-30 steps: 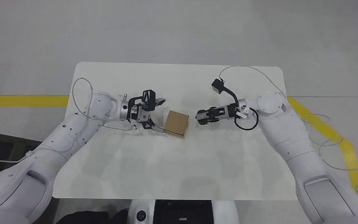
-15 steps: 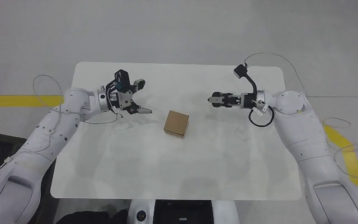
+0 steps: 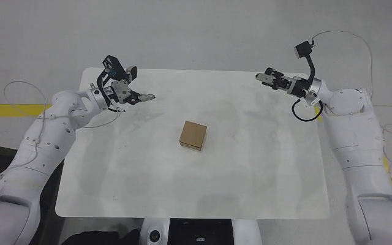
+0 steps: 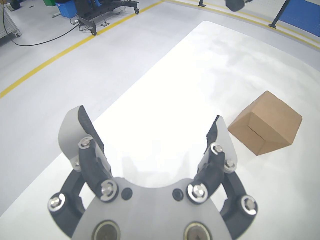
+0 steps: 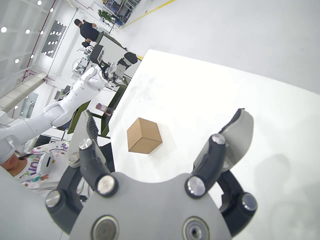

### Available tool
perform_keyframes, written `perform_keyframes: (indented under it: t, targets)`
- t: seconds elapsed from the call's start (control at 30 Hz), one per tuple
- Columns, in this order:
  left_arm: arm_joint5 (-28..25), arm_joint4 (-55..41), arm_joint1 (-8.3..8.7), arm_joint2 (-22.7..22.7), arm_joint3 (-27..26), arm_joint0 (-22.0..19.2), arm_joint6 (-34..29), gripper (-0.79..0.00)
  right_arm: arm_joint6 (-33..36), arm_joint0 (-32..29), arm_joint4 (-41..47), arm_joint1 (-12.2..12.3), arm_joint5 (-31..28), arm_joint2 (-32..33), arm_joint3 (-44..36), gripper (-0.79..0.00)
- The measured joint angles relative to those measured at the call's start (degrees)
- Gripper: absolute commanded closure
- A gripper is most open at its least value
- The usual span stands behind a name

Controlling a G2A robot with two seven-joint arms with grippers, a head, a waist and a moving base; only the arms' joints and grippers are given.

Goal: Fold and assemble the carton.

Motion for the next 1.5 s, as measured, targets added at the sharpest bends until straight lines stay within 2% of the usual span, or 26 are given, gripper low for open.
perform_keyframes:
  t: [0.4,0.63,1.5]
  targets:
    - [0.9,0.8,0.07,-4.2,-0.1,-0.6,-0.9,-0.785,-8.0,1.8,-9.8,1.6,0.5,3.5,-0.5,-0.785]
    - [1.4,1.5,-0.01,-5.2,0.3,-0.8,-0.4,-0.784,-8.4,1.3,-12.0,2.1,1.0,3.6,-1.5,-0.784]
    - [1.4,1.5,0.0,-5.2,0.3,-0.8,-0.4,-0.784,-8.4,1.3,-12.0,2.1,1.0,3.6,-1.5,-0.784]
